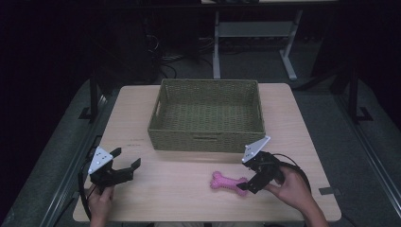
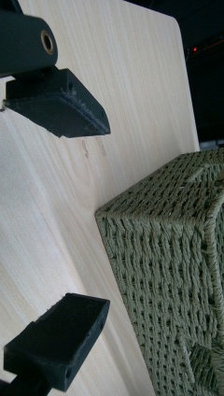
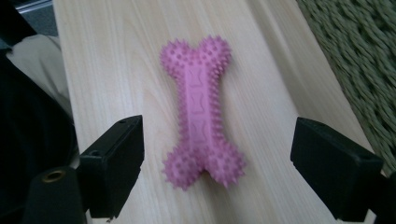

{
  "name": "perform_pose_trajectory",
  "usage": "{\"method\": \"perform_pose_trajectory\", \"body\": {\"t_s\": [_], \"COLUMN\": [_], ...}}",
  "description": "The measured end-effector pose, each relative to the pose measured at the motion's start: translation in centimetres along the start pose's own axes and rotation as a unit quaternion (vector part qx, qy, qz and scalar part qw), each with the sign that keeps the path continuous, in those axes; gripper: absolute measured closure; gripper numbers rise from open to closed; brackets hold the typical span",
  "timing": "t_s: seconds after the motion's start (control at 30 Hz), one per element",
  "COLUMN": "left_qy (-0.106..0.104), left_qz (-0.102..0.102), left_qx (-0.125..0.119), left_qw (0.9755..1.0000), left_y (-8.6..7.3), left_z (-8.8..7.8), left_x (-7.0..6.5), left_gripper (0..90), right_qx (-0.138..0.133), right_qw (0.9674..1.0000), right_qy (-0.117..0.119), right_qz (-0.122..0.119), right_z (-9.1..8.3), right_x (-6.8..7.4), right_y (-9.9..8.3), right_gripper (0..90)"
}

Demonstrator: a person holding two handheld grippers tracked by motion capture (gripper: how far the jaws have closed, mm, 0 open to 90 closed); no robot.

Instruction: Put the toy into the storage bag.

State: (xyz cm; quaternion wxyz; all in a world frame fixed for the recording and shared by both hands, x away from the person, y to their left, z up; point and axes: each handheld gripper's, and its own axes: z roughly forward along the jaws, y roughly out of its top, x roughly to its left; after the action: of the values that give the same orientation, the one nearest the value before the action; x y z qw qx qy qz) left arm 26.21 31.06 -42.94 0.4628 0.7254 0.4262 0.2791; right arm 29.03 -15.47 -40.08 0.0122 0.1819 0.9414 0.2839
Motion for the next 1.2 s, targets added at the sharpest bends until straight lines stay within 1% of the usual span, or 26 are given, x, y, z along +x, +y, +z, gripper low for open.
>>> {"method": "perform_pose_trajectory", "body": {"t_s": [0.2,0.27,0.37,0.5,0.67,0.73,0.83,0.93,1.0,1.07,1.2], "left_qy": [0.0,0.0,0.0,-0.001,0.0,0.0,0.0,0.0,0.0,0.0,0.0], "left_qz": [0.0,0.001,0.001,0.0,-0.001,-0.001,-0.003,-0.003,-0.003,-0.003,-0.004], "left_qx": [0.0,0.0,0.0,-0.002,-0.002,-0.002,-0.003,-0.003,-0.003,-0.002,-0.002], "left_qw": [1.0,1.0,1.0,1.0,1.0,1.0,1.0,1.0,1.0,1.0,1.0], "left_y": [0.0,0.0,0.0,0.0,0.0,0.0,0.0,0.0,0.0,0.0,0.0], "left_z": [0.0,0.0,0.0,0.0,0.0,0.0,-0.1,-0.1,-0.1,-0.1,-0.1], "left_x": [0.1,0.1,0.1,0.2,0.2,0.2,0.2,0.2,0.2,0.3,0.3], "left_gripper": [13.3,13.3,13.3,13.3,13.3,13.3,13.3,13.3,13.3,13.3,13.3], "right_qx": [0.014,0.017,0.021,0.031,0.045,0.048,0.05,0.054,0.057,0.058,0.069], "right_qw": [0.9998,0.9997,0.9995,0.9992,0.9986,0.9985,0.9984,0.9983,0.998,0.998,0.9973], "right_qy": [0.007,0.011,0.015,0.017,0.014,0.015,0.016,0.017,0.016,0.017,0.012], "right_qz": [-0.014,-0.015,-0.021,-0.02,-0.024,-0.023,-0.022,-0.017,-0.02,-0.02,-0.021], "right_z": [0.9,1.1,1.6,2.3,3.1,3.3,3.6,4.1,4.4,4.6,5.0], "right_x": [0.2,0.2,0.2,0.3,0.3,0.3,0.3,0.3,0.3,0.3,0.3], "right_y": [1.1,1.4,1.7,2.0,2.1,2.2,2.1,2.0,1.9,1.9,1.8], "right_gripper": [17.4,20.1,20.5,22.4,25.2,28.6,29.3,32.3,33.7,37.0,39.5]}}
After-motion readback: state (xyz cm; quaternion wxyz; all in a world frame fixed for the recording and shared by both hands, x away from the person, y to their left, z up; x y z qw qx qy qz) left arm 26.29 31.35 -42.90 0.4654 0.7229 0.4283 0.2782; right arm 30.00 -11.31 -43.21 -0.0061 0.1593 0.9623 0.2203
